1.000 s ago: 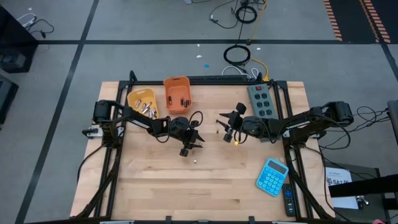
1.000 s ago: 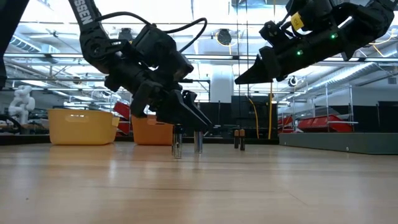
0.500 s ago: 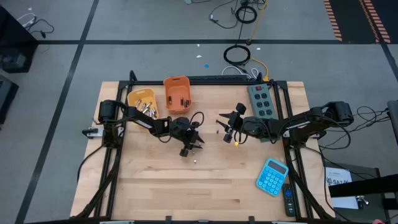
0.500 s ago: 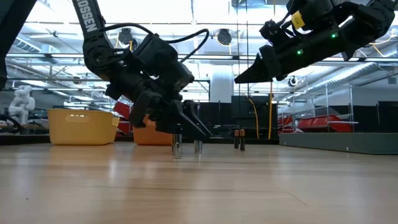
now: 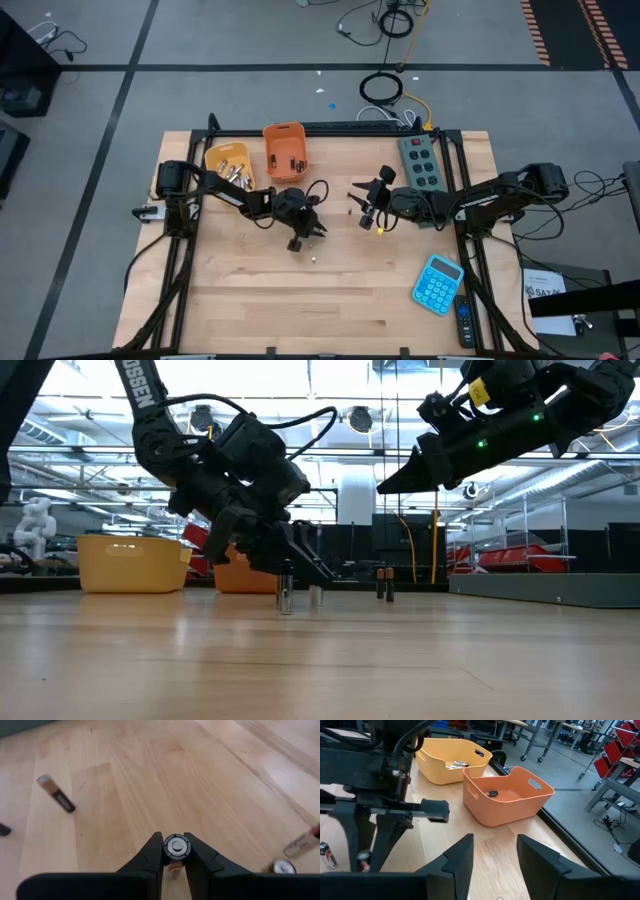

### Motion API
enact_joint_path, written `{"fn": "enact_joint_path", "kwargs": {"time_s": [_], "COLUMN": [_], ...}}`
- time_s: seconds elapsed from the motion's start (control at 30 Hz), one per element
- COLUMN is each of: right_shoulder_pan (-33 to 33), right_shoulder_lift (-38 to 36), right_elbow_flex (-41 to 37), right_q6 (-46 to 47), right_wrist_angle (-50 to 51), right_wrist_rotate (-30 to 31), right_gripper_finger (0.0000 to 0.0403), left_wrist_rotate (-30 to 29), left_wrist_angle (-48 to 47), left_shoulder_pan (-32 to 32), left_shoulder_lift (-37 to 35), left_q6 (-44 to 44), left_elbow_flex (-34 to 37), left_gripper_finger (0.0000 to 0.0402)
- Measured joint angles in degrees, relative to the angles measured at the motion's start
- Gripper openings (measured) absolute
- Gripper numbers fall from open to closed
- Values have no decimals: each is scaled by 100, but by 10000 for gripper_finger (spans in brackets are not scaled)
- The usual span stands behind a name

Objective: Sort batteries
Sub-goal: Put the silver battery into the yellow bin

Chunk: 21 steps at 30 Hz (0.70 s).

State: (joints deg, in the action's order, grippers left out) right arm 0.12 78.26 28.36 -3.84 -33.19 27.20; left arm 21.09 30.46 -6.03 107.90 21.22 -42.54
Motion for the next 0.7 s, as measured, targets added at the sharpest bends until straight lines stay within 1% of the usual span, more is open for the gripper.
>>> {"fn": "enact_joint_path", "kwargs": {"time_s": [0.07, 0.2, 0.27, 0.33, 0.47, 0.57, 0.7], "right_shoulder_pan": [0, 0, 0, 0, 0, 0, 0], "right_shoulder_lift": [0, 0, 0, 0, 0, 0, 0], "right_elbow_flex": [0, 0, 0, 0, 0, 0, 0], "right_q6": [5, 14, 38, 66, 121, 125, 167], "right_wrist_angle": [6, 26, 42, 94, 151, 162, 181], "right_wrist_rotate": [0, 0, 0, 0, 0, 0, 0], "right_gripper_finger": [141, 141, 141, 141, 141, 141, 141], "left_wrist_rotate": [-133, -558, -901, -1490, -2911, -4001, -5633], "left_wrist_angle": [-322, -981, -1354, -1674, -2381, -2850, -3295], "left_shoulder_pan": [-61, -206, -248, -264, -328, -428, -612], "left_shoulder_lift": [-203, -933, -1336, -1745, -2465, -2817, -3128], "left_q6": [11, 26, 28, 30, -7, -266, -903], "left_elbow_flex": [0, 0, 2, 2, 0, 2, 79], "left_gripper_finger": [56, 56, 56, 56, 56, 56, 56]}}
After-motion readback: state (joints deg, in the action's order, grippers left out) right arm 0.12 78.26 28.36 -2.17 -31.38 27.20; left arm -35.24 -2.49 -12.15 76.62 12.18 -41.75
